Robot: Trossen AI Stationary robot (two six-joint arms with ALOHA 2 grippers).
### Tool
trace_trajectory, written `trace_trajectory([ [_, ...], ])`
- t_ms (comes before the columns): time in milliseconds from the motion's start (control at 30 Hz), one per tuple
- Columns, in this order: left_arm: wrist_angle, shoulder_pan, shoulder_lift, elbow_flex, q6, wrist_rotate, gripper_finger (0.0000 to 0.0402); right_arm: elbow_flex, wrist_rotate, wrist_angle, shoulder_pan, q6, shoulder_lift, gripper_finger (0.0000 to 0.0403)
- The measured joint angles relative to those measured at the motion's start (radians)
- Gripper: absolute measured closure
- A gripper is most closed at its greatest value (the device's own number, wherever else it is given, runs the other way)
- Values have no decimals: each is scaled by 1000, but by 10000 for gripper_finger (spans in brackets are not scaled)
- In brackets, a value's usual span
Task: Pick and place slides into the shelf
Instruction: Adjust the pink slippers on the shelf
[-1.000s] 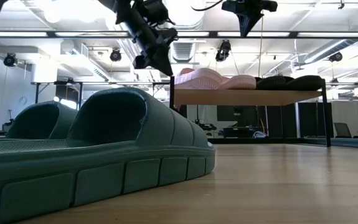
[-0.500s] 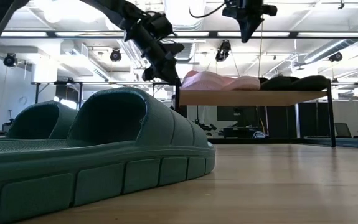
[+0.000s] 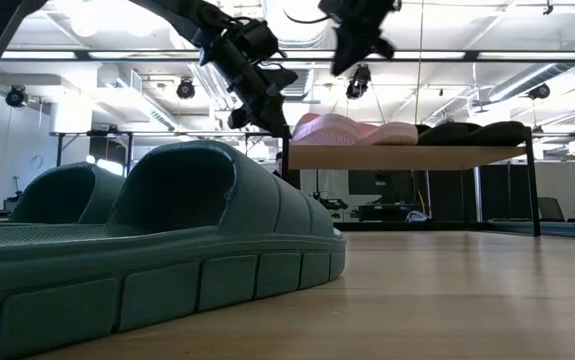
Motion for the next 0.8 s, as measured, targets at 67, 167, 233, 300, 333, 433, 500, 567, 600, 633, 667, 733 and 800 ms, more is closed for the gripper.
trace_trajectory([
  [67, 0, 0, 0, 0, -2, -5, 402, -11, -19, 53, -15, -5, 25, 390],
  [167, 1, 1, -2, 0, -3, -12, 402, -24, -19, 109, -42, -10, 65, 390],
  [233, 0, 1, -5, -1, -3, -24, 402, -30, -19, 115, -65, -9, 88, 390],
  [300, 2, 3, -8, -2, -3, -48, 402, -36, -11, 117, -92, 6, 108, 390],
  [333, 7, 5, -8, -2, -4, -59, 402, -39, 0, 119, -106, 11, 118, 390],
  [433, 35, 18, -8, -4, -4, -81, 401, -44, -19, 134, -147, 8, 143, 390],
  [500, 47, 23, -4, -4, -4, -84, 401, -43, -42, 137, -165, 4, 156, 390],
  [567, 52, 26, -2, -8, -5, -81, 401, -42, -50, 136, -175, 1, 171, 390],
  [600, 53, 25, -2, -11, -5, -80, 401, -42, -52, 135, -176, 1, 178, 390],
  [633, 52, 25, -2, -14, -7, -79, 401, -44, -52, 134, -180, 1, 180, 390],
  [667, 48, 25, -2, -15, -16, -75, 401, -48, -52, 130, -182, 1, 180, 390],
  [733, 35, 25, -4, -17, -29, -72, 401, -59, -46, 131, -184, 3, 178, 390],
  [800, -4, 24, -9, -23, -30, -72, 401, -62, -31, 131, -183, 6, 177, 390],
])
